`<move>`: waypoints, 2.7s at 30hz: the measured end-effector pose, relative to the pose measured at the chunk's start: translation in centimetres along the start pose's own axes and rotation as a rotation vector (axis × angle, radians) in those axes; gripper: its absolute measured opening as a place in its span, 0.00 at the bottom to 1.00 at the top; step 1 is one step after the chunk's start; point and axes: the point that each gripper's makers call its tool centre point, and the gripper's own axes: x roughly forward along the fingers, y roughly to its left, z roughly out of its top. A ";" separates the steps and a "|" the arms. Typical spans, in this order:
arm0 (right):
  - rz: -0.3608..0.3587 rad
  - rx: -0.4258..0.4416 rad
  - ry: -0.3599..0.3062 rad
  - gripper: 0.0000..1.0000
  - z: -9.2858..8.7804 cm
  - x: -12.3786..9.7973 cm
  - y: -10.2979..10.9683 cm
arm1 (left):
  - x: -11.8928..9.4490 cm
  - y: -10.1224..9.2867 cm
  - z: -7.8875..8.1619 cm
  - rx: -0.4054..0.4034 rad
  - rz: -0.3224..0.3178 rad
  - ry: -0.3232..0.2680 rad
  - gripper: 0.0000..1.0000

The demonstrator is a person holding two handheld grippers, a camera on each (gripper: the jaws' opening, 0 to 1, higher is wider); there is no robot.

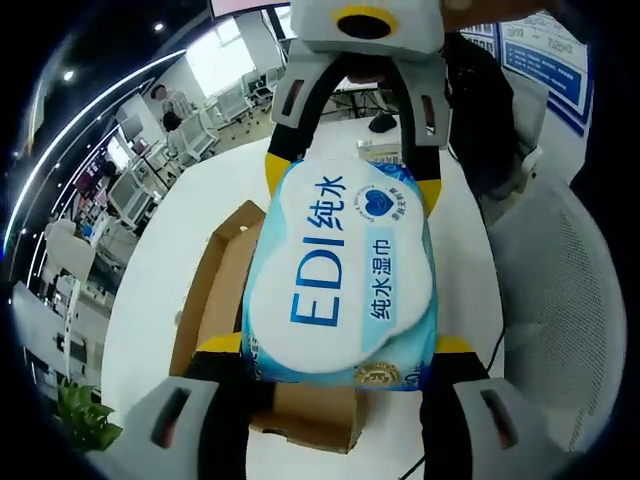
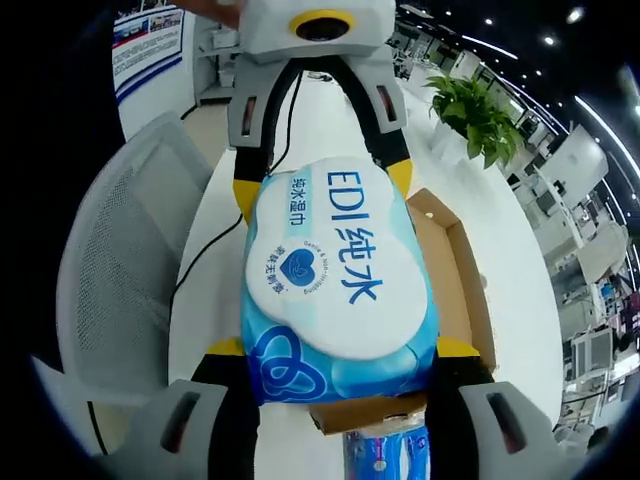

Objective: Operate the shoe box by opening the lid, removing the specified soft item, and placing it in the target area until the item is outside and the box remains undamaged.

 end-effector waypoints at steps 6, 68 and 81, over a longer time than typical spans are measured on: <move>0.012 -0.022 -0.016 0.64 0.4 -1.8 2.6 | -1.3 -3.0 0.9 -0.012 0.009 -0.046 0.67; 0.153 0.146 0.083 0.64 -9.1 8.0 12.4 | 11.2 -12.1 -5.1 -0.054 -0.218 -0.027 0.67; 0.135 0.153 0.079 0.65 -10.8 9.0 12.9 | 13.0 -12.6 -5.5 -0.052 -0.256 0.004 0.68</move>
